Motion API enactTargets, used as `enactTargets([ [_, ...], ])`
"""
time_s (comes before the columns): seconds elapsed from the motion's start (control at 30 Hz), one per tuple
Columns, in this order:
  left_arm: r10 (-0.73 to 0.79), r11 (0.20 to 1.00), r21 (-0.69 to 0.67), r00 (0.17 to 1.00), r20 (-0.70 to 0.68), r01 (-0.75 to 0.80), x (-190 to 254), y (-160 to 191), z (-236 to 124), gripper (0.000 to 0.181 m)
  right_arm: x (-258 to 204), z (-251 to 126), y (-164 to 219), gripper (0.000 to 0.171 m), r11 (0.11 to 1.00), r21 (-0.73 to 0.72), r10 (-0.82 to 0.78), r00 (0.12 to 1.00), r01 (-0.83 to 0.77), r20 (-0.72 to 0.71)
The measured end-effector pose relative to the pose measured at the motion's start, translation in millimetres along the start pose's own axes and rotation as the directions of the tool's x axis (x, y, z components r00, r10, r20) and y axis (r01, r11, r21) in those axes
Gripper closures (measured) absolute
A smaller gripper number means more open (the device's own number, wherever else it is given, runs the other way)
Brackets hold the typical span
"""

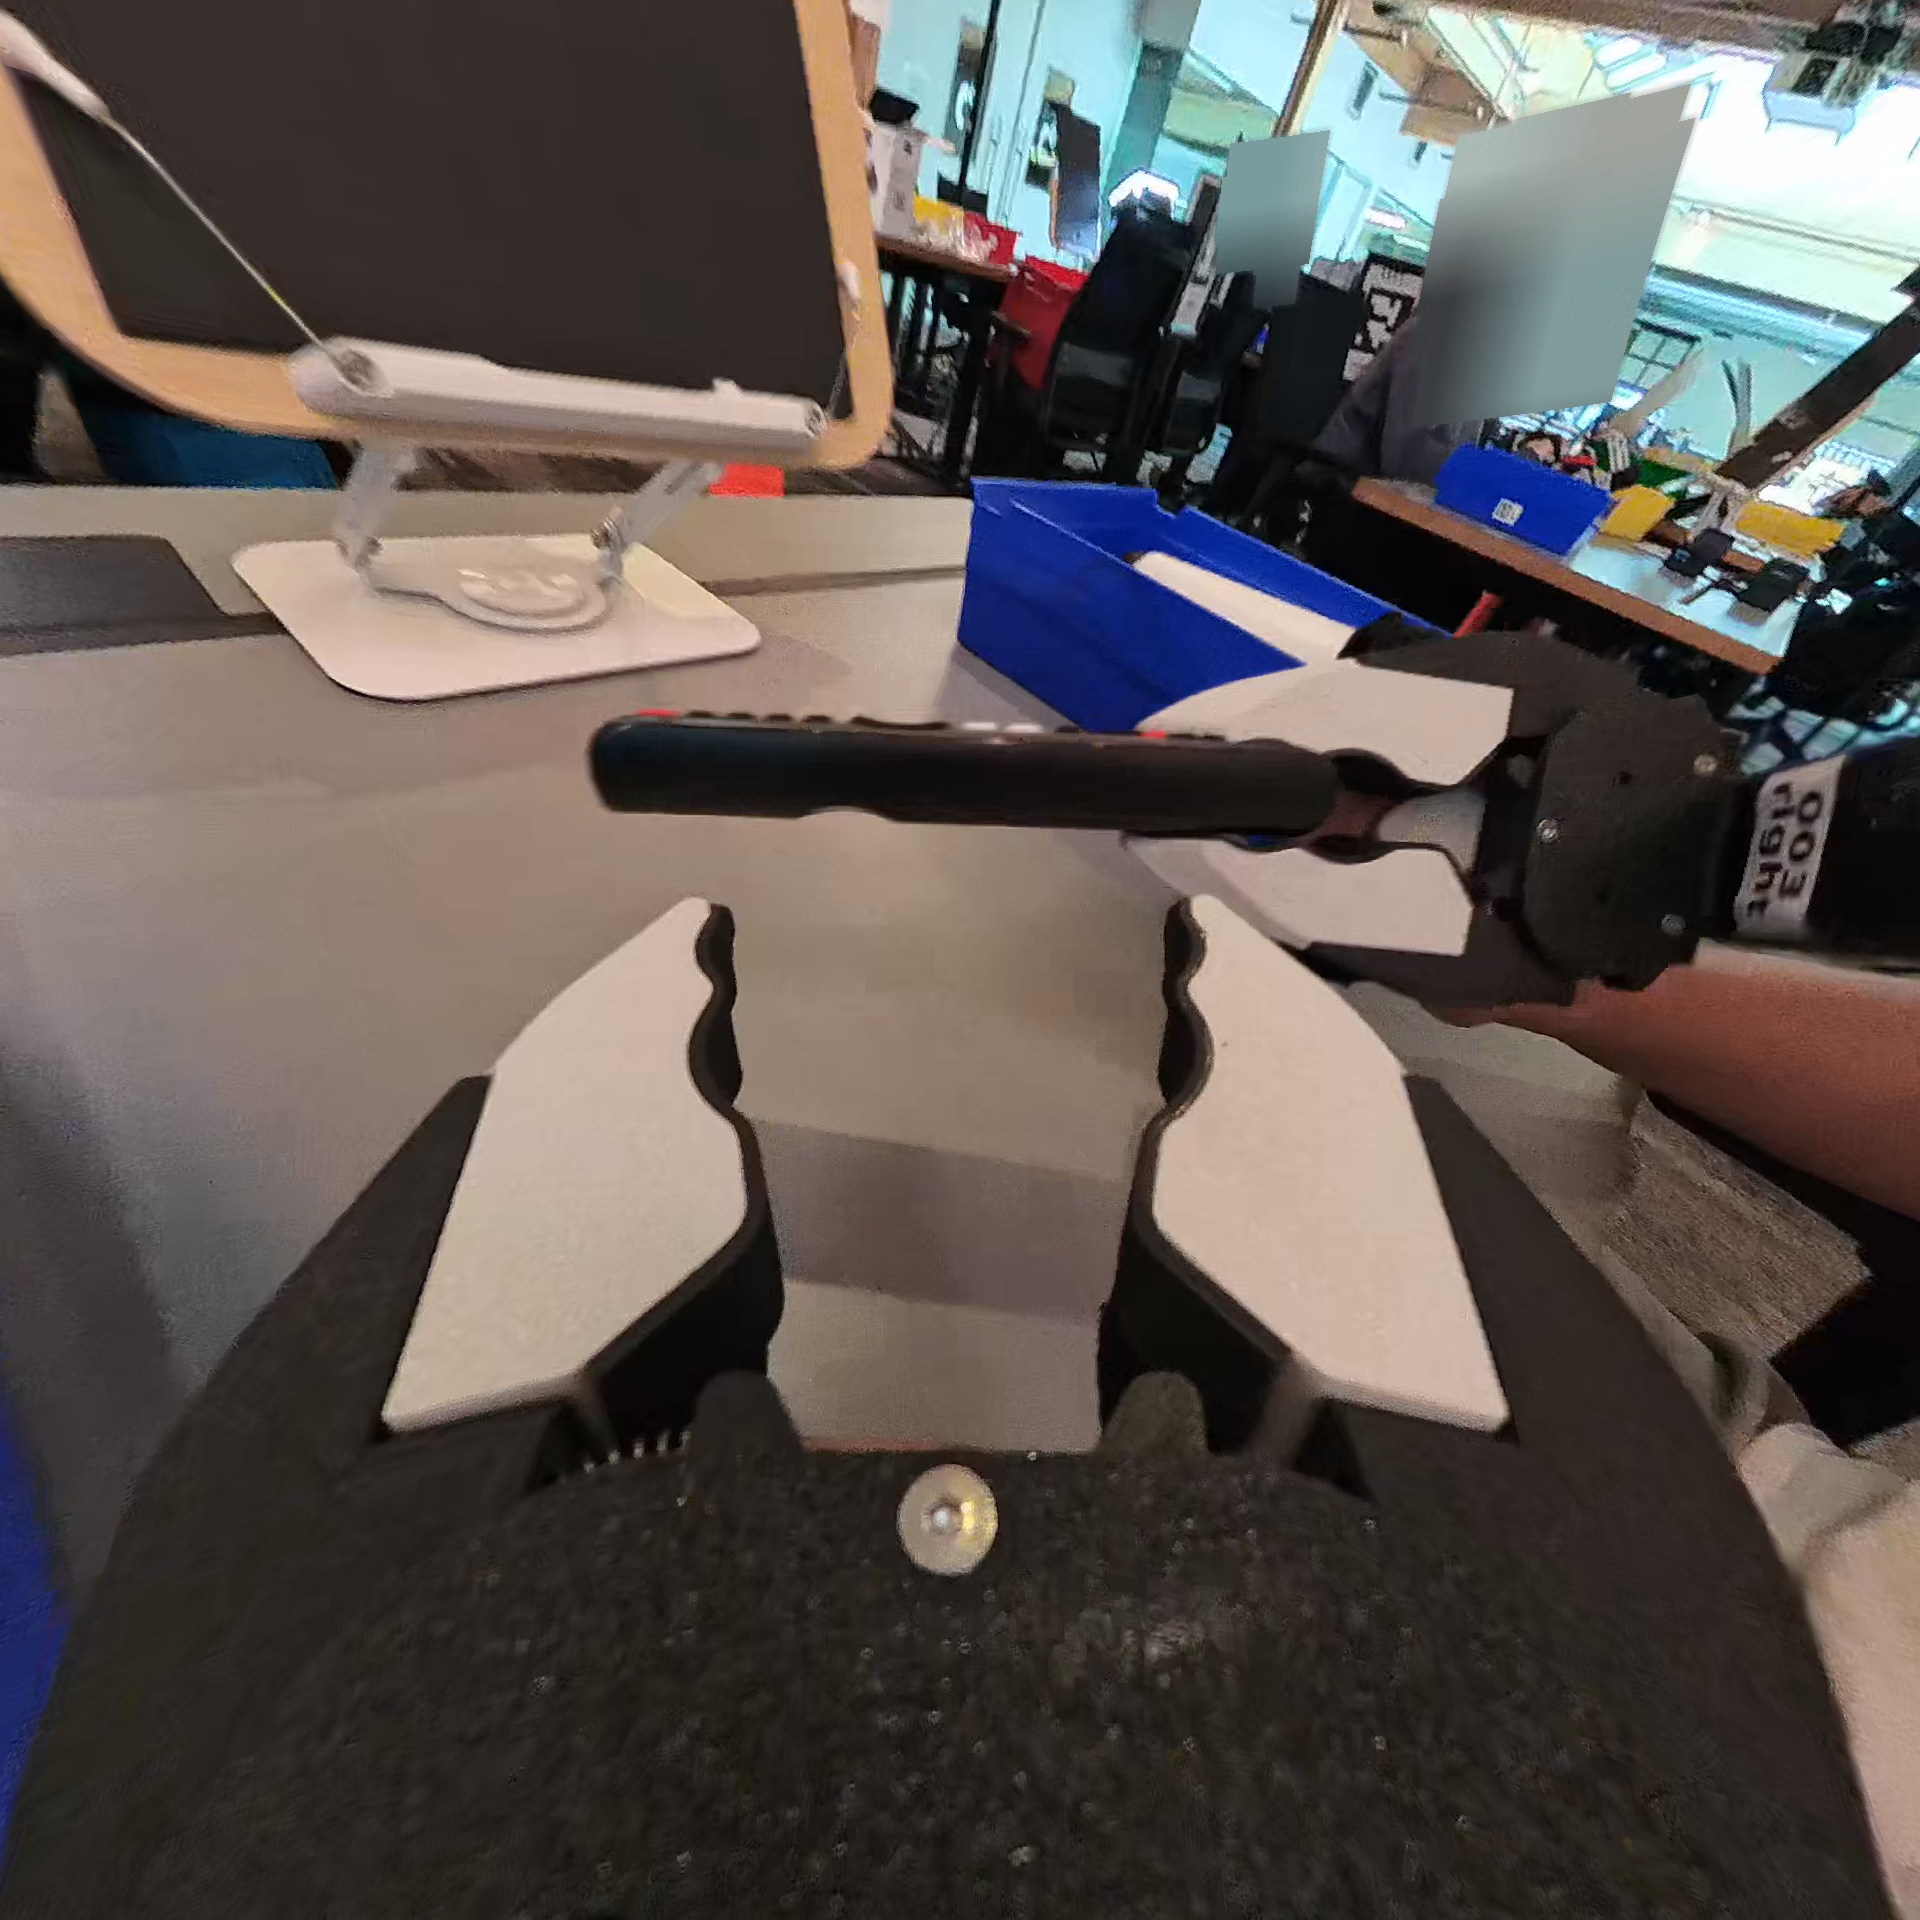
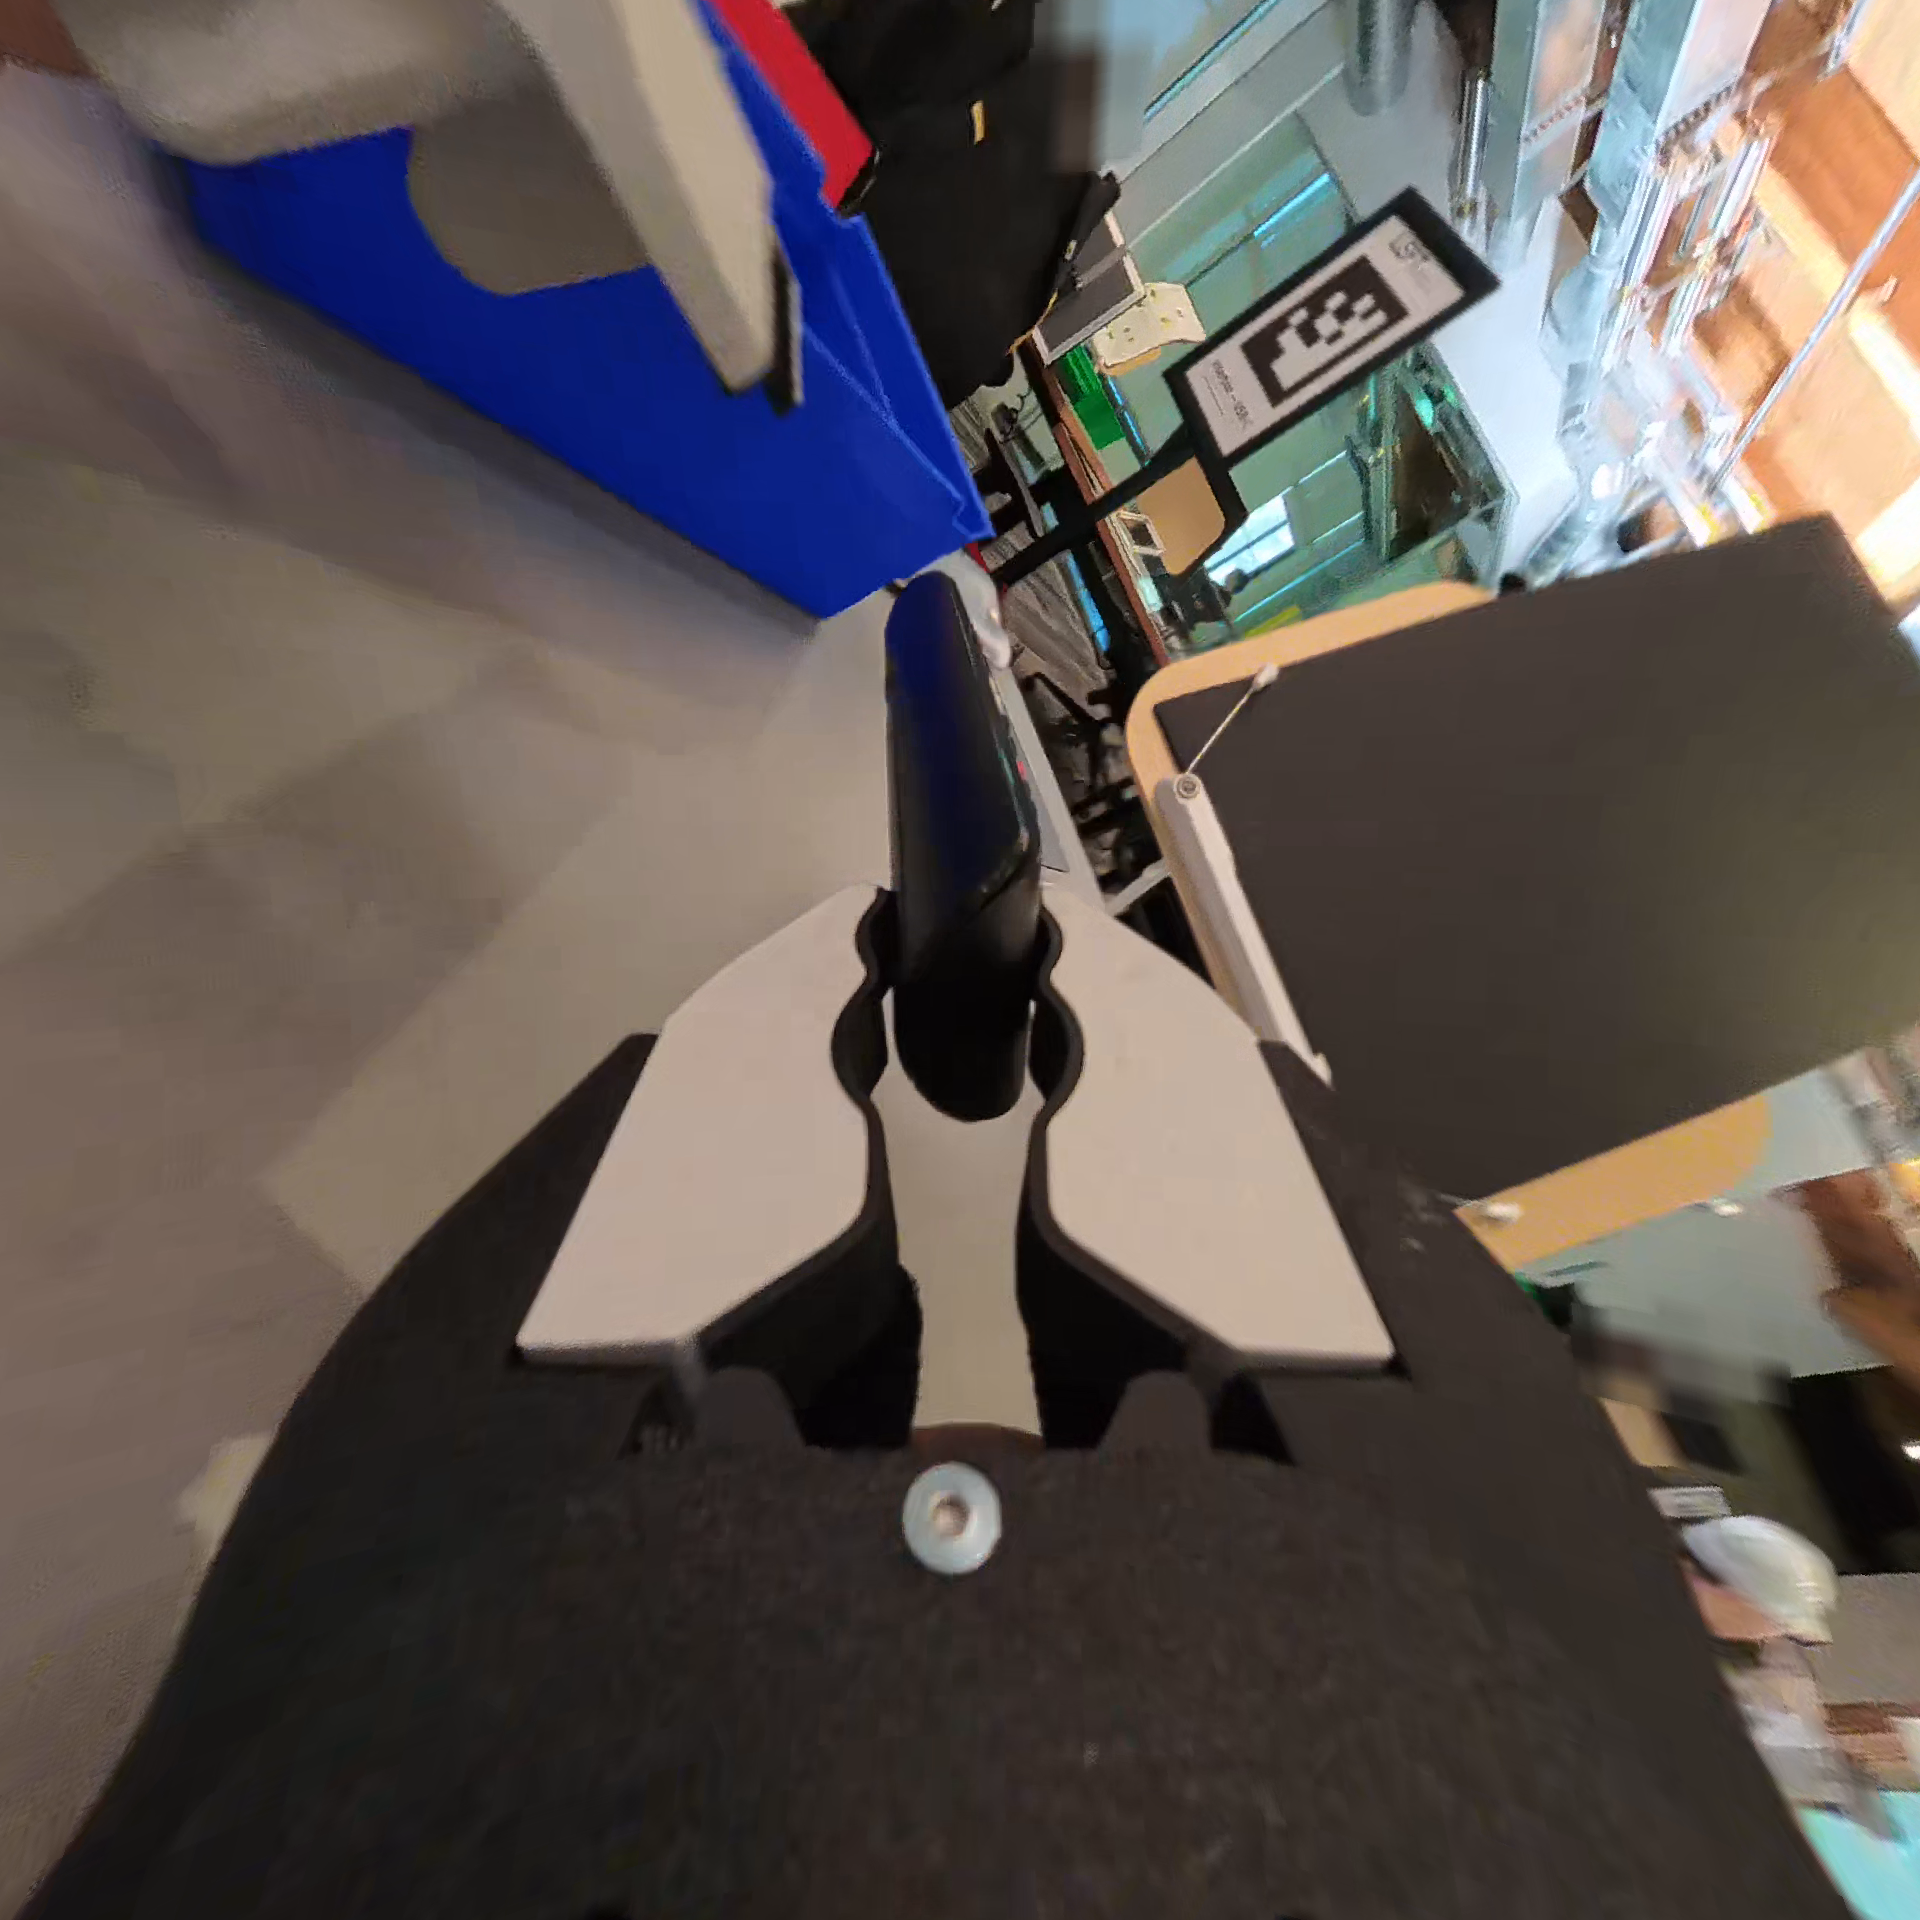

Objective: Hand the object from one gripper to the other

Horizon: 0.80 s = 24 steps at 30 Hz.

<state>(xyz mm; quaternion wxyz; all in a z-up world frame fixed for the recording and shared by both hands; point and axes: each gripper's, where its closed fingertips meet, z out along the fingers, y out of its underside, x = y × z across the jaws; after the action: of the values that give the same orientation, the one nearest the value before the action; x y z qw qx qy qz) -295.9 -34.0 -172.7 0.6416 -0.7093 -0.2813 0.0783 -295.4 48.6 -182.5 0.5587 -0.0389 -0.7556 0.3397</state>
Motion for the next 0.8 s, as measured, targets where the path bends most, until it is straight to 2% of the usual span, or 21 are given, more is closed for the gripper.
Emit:
enactTargets([
  [0.07,-0.049,0.998,-0.04,0.998,-0.029,0.048,8.2,7.7,6.4,0.099,-7.8,2.0,-1.6,0.148,0.99,-0.03,-0.137,0.99,0.137,-0.028],
  [0.17,-0.253,0.967,-0.034,0.963,-0.094,0.251,14.8,8.4,9.9,0.099,-11.6,1.7,-8.4,0.148,0.952,-0.045,-0.305,0.947,0.301,-0.1],
  [0.23,-0.433,0.899,-0.007,0.887,-0.162,0.438,15.6,3.0,8.7,0.101,-12.4,1.2,-14.7,0.148,0.927,-0.055,-0.375,0.916,0.371,-0.144],
  [0.33,-0.637,0.741,0.023,0.713,-0.293,0.671,16.7,-11.3,4.4,0.119,-15.2,-1.7,-28.1,0.148,0.888,-0.05,-0.457,0.864,0.457,-0.21],
  [0.43,-0.679,0.709,0.003,0.683,-0.268,0.706,15.6,-6.6,7.7,0.119,-16.9,-6.4,-41.1,0.148,0.862,-0.041,-0.496,0.822,0.506,-0.279],
  [0.53,-0.691,0.696,-0.002,0.668,-0.276,0.718,18.9,-7.8,9.0,0.122,-25.0,-7.8,-49.1,0.148,0.861,-0.011,-0.493,0.828,0.509,-0.268],
  [0.6,-0.697,0.693,-0.028,0.659,-0.283,0.72,22.8,-5.8,10.0,0.133,-26.3,-10.4,-55.2,0.148,0.837,-0.009,-0.523,0.795,0.548,-0.308],
  [0.63,-0.696,0.698,-0.047,0.661,-0.28,0.715,23.9,-2.2,10.2,0.149,-25.5,-12.1,-58.2,0.148,0.829,-0.006,-0.53,0.78,0.56,-0.332],
  [0.8,-0.749,0.631,-0.1,0.572,-0.334,0.769,22.9,5.3,9.2,0.154,-41.0,-11.5,-61.6,0.147,0.786,0.056,-0.566,0.752,0.616,-0.337],
])
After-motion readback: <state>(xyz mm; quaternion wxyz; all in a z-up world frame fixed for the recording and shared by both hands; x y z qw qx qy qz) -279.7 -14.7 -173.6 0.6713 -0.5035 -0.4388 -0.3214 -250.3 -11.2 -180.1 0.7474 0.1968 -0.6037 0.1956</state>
